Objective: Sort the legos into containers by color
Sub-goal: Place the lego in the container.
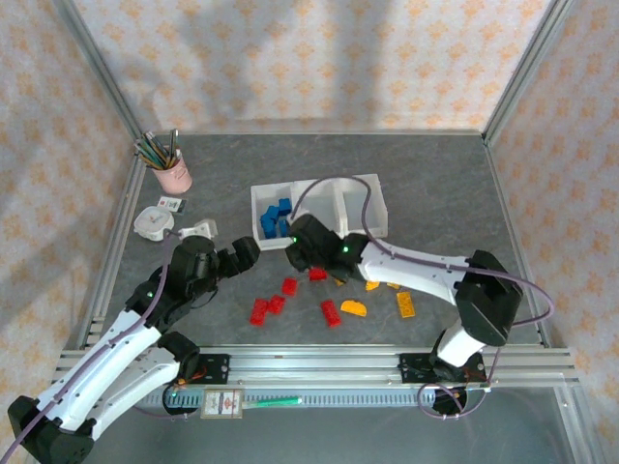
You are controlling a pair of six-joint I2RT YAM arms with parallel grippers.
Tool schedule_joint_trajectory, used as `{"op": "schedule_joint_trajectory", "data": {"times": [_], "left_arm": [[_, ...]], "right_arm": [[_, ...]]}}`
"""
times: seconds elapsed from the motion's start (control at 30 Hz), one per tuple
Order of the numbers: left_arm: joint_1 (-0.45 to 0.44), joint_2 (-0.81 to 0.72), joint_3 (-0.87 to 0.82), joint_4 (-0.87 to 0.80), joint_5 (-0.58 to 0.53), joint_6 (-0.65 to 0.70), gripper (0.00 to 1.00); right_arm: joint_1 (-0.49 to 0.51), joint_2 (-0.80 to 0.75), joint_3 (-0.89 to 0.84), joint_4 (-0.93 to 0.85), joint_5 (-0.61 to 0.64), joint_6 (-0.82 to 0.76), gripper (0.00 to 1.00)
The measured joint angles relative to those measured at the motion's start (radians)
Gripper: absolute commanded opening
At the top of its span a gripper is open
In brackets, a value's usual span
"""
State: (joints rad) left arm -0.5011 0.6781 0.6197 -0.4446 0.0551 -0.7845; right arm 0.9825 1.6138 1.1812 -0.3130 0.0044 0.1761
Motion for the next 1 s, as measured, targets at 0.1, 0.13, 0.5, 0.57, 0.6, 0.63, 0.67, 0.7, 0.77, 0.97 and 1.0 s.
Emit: {"op": "schedule_joint_trajectory", "data": {"times": [0.1, 0.13, 0.5, 0.57, 0.6, 0.63, 0.67, 0.7, 0.77, 0.97, 1.0], "left_arm": [[0.0, 0.032, 0.034, 0.023, -0.035, 0.001, 0.99], [0.0, 0.044, 0.047, 0.03, -0.05, 0.001, 0.99], [0.021, 0.119, 0.074, 0.1, -0.139, 0.027, 0.99], [0.025, 0.13, 0.074, 0.103, -0.143, 0.027, 0.99], [0.027, 0.132, 0.074, 0.105, -0.143, 0.027, 0.99], [0.031, 0.134, 0.074, 0.106, -0.142, 0.027, 0.99], [0.031, 0.134, 0.074, 0.106, -0.142, 0.027, 0.99], [0.031, 0.134, 0.074, 0.108, -0.142, 0.027, 0.99], [0.033, 0.134, 0.074, 0.115, -0.142, 0.027, 0.99], [0.033, 0.134, 0.074, 0.121, -0.141, 0.027, 0.99], [0.033, 0.134, 0.074, 0.121, -0.14, 0.027, 0.99]], "right_arm": [[-0.039, 0.08, 0.122, 0.002, -0.001, 0.003, 0.3], [-0.048, 0.113, 0.159, -0.001, -0.002, 0.004, 0.3], [-0.148, 0.483, 0.562, -0.074, -0.004, 0.003, 0.32], [-0.171, 0.528, 0.614, -0.09, -0.004, 0.003, 0.33], [-0.182, 0.551, 0.64, -0.1, -0.003, 0.003, 0.35], [-0.191, 0.569, 0.663, -0.108, -0.003, 0.003, 0.37], [-0.2, 0.589, 0.687, -0.117, -0.001, 0.003, 0.4], [-0.206, 0.606, 0.71, -0.123, 0.0, 0.002, 0.42], [-0.211, 0.631, 0.743, -0.138, 0.0, -0.007, 0.47], [-0.206, 0.653, 0.815, -0.184, 0.0, -0.035, 0.53], [-0.206, 0.649, 0.817, -0.185, 0.0, -0.037, 0.54]]}}
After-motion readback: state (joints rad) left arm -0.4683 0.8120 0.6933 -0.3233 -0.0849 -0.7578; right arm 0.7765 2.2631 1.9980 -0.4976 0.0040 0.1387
